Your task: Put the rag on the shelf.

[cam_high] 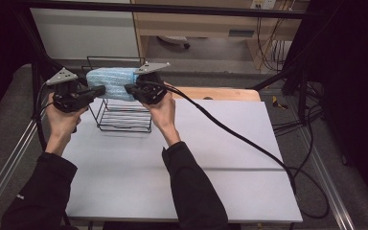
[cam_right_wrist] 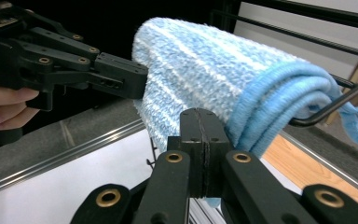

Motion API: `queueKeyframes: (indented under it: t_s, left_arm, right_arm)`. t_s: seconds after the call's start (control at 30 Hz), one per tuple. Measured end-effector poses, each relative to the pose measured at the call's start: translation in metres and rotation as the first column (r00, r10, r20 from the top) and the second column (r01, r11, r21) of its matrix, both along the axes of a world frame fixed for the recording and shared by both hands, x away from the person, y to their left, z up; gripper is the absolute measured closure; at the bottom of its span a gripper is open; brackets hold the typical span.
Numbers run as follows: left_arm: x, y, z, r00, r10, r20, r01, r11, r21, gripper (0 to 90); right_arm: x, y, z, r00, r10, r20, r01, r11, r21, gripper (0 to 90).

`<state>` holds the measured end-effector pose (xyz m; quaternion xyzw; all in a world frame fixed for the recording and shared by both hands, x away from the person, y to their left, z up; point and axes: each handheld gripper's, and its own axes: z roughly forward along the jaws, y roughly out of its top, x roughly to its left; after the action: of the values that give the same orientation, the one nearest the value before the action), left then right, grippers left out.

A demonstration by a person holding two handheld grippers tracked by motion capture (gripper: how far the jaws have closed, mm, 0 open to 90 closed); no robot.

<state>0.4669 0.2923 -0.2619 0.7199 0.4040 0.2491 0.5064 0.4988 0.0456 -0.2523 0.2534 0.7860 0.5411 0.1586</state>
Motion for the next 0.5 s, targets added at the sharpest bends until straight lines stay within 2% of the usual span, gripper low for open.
queueKeyframes:
  t_s: [0.3,0.37,0.5]
  left_arm:
    - [0.011,-0.005,-0.008,0.9995,0.029,-0.009,-0.029,0.9992,0.027,89.4]
    - [0.010,-0.005,-0.007,0.9996,0.027,-0.008,-0.027,0.9993,0.026,89.3]
    - [0.001,-0.002,-0.001,0.9999,0.007,0.013,-0.007,0.9999,0.011,88.6]
  right_arm:
    - [0.009,0.003,-0.013,0.9985,-0.049,-0.025,0.048,0.999,-0.017,90.0]
    - [0.010,0.004,-0.015,0.9981,-0.051,-0.033,0.051,0.998,-0.021,90.0]
    - [0.005,0.002,-0.011,0.9995,-0.031,-0.005,0.031,0.999,-0.011,89.3]
